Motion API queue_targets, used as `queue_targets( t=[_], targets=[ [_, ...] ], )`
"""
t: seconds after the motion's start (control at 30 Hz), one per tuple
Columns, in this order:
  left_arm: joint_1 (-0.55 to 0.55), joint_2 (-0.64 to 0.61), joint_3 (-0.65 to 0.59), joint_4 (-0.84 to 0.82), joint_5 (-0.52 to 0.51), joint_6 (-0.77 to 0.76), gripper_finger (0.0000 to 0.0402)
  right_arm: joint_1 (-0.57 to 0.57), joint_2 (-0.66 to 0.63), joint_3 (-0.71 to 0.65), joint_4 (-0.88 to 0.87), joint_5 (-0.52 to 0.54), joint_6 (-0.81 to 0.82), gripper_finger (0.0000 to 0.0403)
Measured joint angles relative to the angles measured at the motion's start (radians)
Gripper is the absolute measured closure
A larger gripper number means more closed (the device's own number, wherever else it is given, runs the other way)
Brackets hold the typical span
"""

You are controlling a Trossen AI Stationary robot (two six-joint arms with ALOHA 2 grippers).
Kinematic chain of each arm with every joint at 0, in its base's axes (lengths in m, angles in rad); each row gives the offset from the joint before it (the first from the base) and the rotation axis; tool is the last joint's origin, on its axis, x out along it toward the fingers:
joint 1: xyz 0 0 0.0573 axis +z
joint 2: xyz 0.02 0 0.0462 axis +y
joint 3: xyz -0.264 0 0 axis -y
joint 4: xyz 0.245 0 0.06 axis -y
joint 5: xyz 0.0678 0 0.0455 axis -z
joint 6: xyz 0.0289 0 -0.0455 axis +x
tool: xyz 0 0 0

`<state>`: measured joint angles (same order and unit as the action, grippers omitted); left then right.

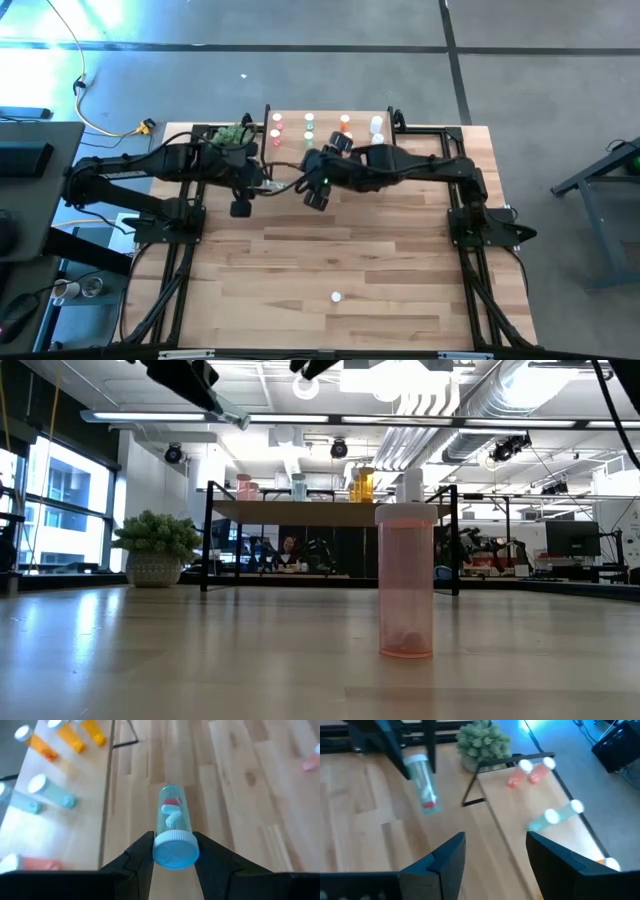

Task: Pick and place medicine bottles onto shelf by color
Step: Put the blue pill bottle on the shelf aligned with the other blue pill bottles

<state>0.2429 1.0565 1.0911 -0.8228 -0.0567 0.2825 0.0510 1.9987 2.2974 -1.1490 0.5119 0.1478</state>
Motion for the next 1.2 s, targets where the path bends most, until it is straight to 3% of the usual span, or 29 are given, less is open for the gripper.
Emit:
queue_targets(
  t=[0.23, 0.6, 0.87, 0.97, 1.2],
  targets=[
    [0.073, 0.024, 0.063, -0.121, -0.008, -0.007, 0.0286, -0.107, -0.029, 0.000, 0.005, -0.082, -0.081, 0.0203],
    [0.106, 0.088, 0.184, -0.314, 0.015, -0.113, 0.0286, -0.248, -0.022, 0.000, 0.044, -0.486, -0.236, 0.0203],
    [0.098, 0.100, 0.192, -0.295, 0.113, -0.155, 0.0286, -0.253, -0.022, -0.046, 0.166, -0.757, -0.370, 0.0203],
    [0.095, 0.100, 0.192, -0.263, 0.134, -0.171, 0.0286, -0.244, -0.022, -0.086, 0.213, -0.807, -0.400, 0.0203],
    [0.095, 0.100, 0.192, -0.215, 0.139, -0.147, 0.0286, -0.209, -0.021, -0.169, 0.327, -0.812, -0.443, 0.0203]
  ],
)
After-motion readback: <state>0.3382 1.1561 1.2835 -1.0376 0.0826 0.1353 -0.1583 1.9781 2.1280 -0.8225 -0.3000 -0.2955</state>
